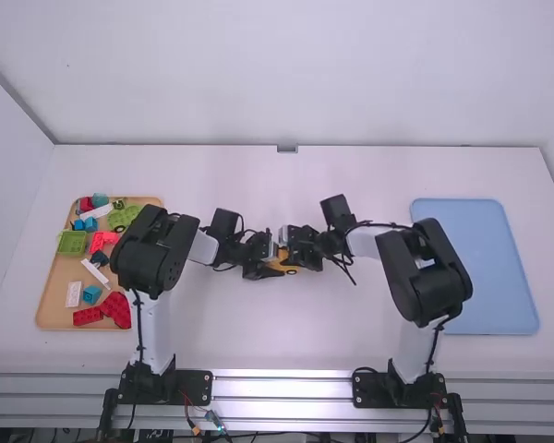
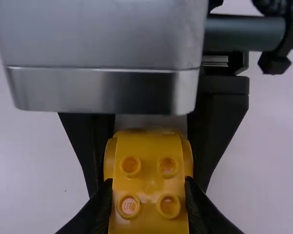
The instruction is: Assemble lego blocks to make yellow taxi
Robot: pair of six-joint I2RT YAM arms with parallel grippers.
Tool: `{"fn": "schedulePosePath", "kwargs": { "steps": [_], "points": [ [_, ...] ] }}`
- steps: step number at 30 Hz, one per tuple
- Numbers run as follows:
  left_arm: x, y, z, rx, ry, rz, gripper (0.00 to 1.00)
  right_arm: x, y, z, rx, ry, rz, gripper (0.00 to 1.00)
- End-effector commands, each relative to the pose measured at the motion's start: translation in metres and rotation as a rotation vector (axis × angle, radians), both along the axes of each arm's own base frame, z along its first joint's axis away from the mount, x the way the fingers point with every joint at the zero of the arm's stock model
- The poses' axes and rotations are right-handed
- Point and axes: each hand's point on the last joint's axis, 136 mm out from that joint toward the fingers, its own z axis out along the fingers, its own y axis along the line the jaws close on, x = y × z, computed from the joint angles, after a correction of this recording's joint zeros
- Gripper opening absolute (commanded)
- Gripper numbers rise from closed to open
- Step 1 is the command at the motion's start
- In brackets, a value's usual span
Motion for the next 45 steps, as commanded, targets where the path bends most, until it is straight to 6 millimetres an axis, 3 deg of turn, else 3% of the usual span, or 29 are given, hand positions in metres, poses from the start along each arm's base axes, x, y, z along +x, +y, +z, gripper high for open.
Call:
{"fn": "schedulePosePath", "kwargs": {
  "steps": [1,16,20,25,33,37,45],
  "points": [
    [-0.004,0.011,-0.026,0.089,0.053,0.054,0.11,-0.015,-0.010,-0.030,-0.060,0.076,-0.007,0.00],
    [-0.005,0.012,-0.026,0.090,0.057,0.054,0.11,0.000,-0.004,-0.001,-0.054,0.000,-0.050,0.00],
    [-0.005,0.012,-0.026,0.089,0.057,0.054,0.12,0.013,-0.004,0.023,0.024,-0.036,-0.071,0.00],
    [-0.004,0.012,-0.026,0.090,0.071,0.063,0.11,0.002,-0.011,0.036,0.099,-0.029,-0.024,0.00],
    [-0.004,0.011,-0.025,0.087,0.068,0.062,0.12,-0.011,-0.012,0.020,0.137,-0.023,-0.023,0.00],
    [-0.004,0.011,-0.026,0.087,0.069,0.062,0.12,-0.002,-0.010,0.007,0.133,0.000,-0.063,0.00],
    [-0.004,0.012,-0.026,0.089,0.071,0.064,0.11,-0.001,-0.010,0.000,0.127,0.049,-0.042,0.00]
  ]
}}
